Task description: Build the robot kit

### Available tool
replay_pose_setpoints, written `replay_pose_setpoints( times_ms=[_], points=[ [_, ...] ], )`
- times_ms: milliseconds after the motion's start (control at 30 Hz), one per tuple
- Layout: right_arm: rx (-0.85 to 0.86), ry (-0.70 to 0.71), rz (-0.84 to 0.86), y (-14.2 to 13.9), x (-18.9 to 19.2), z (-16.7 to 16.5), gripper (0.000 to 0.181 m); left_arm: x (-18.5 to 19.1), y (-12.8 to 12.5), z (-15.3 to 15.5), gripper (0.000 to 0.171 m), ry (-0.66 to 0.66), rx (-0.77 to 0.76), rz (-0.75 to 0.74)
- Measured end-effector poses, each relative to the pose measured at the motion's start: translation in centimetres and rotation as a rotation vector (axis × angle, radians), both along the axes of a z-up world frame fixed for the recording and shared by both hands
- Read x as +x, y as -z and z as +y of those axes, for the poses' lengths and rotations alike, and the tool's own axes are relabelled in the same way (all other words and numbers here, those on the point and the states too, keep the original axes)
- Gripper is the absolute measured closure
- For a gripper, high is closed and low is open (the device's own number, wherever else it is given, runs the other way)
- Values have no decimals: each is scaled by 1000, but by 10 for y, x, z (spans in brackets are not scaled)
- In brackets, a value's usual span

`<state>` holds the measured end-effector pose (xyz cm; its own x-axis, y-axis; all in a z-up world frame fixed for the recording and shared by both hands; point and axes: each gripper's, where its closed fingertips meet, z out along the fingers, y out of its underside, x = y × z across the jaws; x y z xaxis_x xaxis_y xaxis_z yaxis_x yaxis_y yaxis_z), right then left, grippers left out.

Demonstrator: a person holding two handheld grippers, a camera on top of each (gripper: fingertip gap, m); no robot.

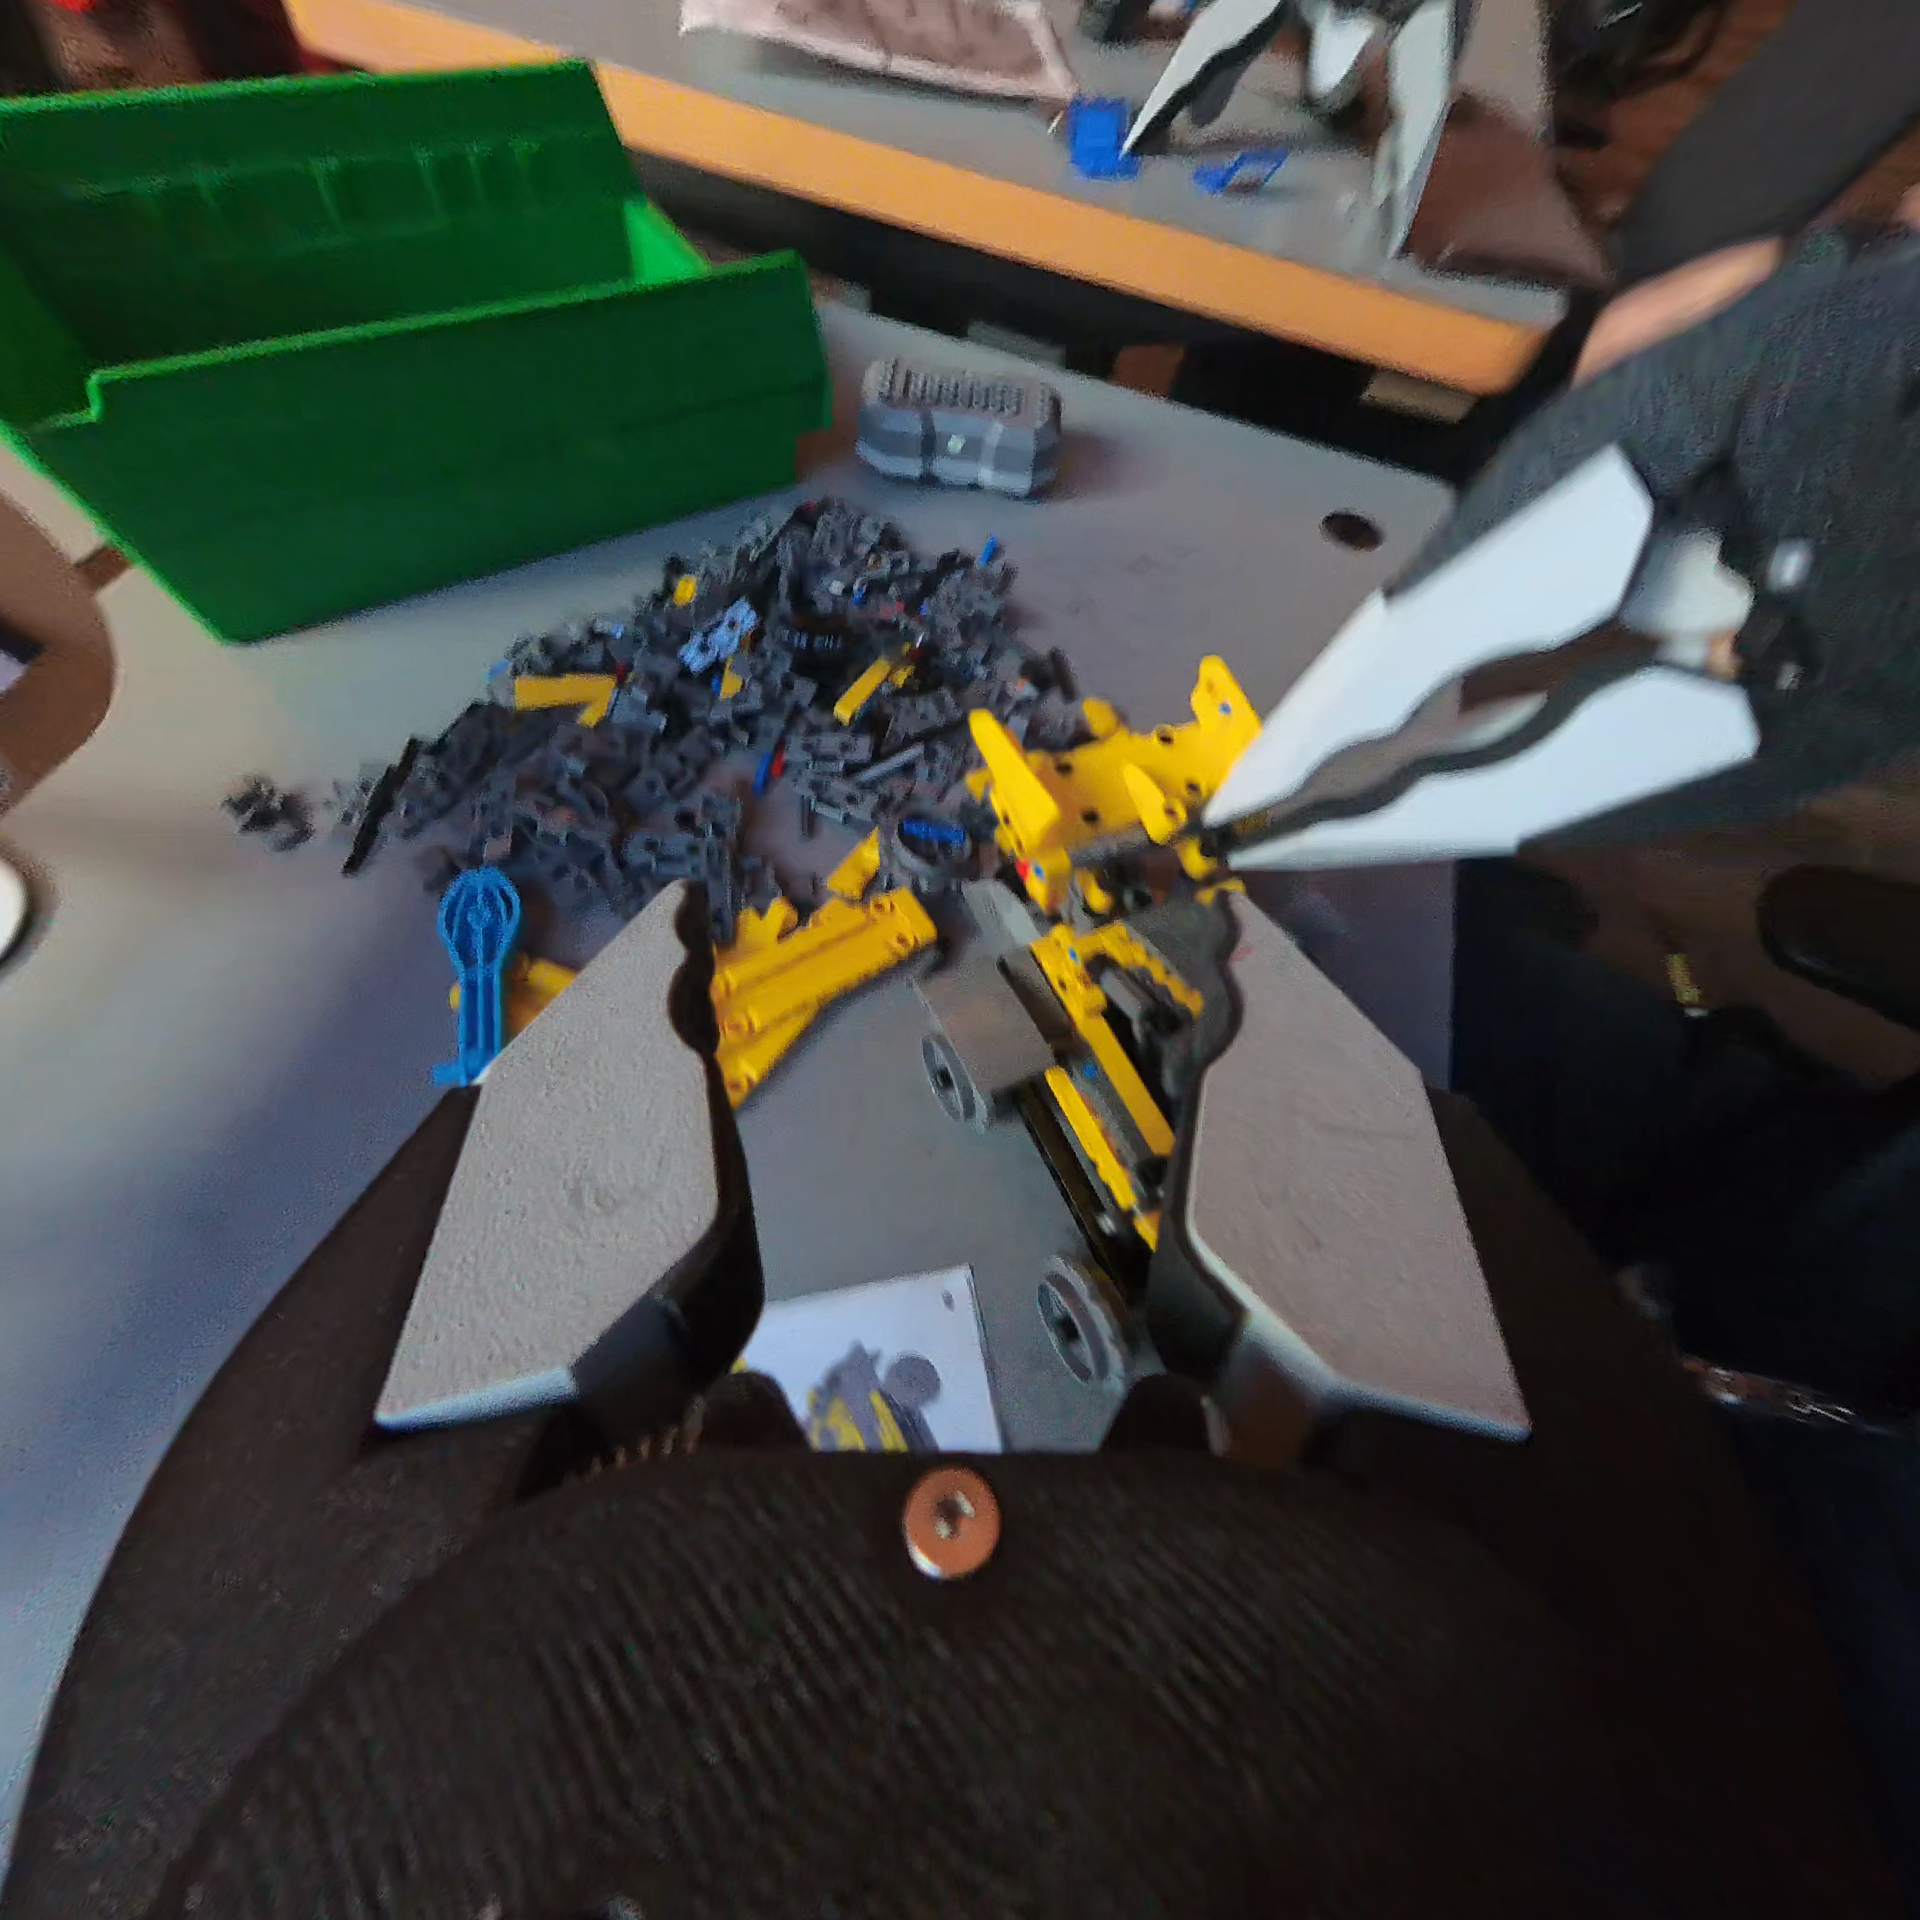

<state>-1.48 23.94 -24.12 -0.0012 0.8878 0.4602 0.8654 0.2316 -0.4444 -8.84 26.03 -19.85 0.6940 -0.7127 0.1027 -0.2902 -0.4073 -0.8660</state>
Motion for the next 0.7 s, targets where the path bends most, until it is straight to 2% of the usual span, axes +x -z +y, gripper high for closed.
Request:
replay_pose_setpoints(
  times_ms=[167,300,367,433,700],
  points=[
    [-154,0,34,0,1,3,175,22,39,-37,77,-182,67,94],
    [-235,-3,54,1,1,4,175,50,63,-47,76,-239,53,46],
    [-249,-6,59,1,1,4,175,56,74,-47,85,-240,66,103],
    [-258,-13,56,1,2,4,175,55,75,-42,100,-283,122,113],
    [-381,-47,37,3,4,7,175,56,73,-40,102,-270,197,112]
  ],
)
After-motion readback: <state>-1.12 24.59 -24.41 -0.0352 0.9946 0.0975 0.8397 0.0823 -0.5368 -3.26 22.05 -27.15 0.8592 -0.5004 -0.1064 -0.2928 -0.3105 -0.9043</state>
